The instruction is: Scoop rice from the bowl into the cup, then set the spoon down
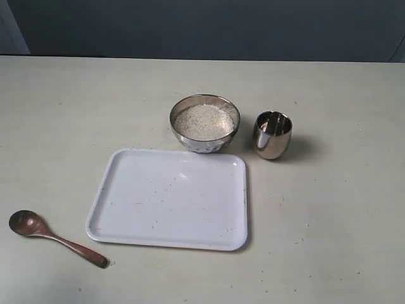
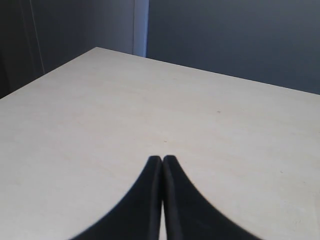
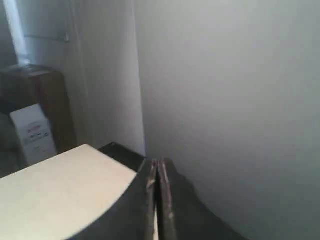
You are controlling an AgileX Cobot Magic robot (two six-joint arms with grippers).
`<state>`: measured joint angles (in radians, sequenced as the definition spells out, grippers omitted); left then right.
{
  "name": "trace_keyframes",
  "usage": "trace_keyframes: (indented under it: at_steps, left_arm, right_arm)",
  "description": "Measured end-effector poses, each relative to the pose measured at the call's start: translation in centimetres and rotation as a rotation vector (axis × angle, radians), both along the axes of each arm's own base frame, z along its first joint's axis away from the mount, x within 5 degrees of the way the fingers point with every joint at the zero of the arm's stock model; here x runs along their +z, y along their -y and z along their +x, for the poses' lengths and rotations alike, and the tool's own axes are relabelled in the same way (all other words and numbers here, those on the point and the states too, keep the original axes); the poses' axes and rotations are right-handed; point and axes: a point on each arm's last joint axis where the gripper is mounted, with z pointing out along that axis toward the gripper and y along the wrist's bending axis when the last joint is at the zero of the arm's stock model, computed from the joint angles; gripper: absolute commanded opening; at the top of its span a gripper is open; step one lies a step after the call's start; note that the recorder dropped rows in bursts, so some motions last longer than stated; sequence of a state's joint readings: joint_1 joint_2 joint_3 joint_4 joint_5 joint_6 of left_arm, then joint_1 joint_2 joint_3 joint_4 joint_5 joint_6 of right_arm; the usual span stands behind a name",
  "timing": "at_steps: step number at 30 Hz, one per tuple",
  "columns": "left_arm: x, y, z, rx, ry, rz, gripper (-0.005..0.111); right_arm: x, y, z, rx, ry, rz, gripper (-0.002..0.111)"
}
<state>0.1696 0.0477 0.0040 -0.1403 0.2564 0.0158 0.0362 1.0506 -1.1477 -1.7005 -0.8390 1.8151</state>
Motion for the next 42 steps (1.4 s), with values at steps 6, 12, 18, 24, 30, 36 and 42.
trace_keyframes:
  at_steps: [6, 12, 18, 24, 30, 36, 42]
  left_arm:
    - [0.0, 0.0, 0.0, 0.000, 0.000, 0.002, 0.001]
    - [0.0, 0.0, 0.0, 0.000, -0.001, 0.004, 0.001]
    - [0.0, 0.0, 0.0, 0.000, -0.001, 0.006, 0.001]
    - [0.0, 0.0, 0.0, 0.000, -0.001, 0.006, 0.001]
    - [0.0, 0.0, 0.0, 0.000, -0.001, 0.006, 0.001]
    - [0.0, 0.0, 0.0, 0.000, -0.001, 0.006, 0.001]
    - [0.0, 0.0, 0.0, 0.000, -0.001, 0.006, 0.001]
  right_arm:
    - [-4.0, -5.0, 9.0, 0.144, -0.163, -0.071, -0.001]
    - [-9.4, -12.1, 13.8, 0.044, -0.140, -0.215, -0.001]
    - [-13.4, -16.1, 16.8, -0.419, 0.119, -0.598, -0.001]
    - [-17.2, -18.2, 15.5, -0.356, -0.153, -0.901, -0.001]
    - [-17.0, -23.2, 9.3, 0.147, -0.408, -0.984, 0.000]
    - [-17.4, -28.0, 3.0, 0.458, -0.480, -1.018, 0.032]
    - [-22.7, -32.2, -1.5, 0.613, -0.517, -1.139, 0.040]
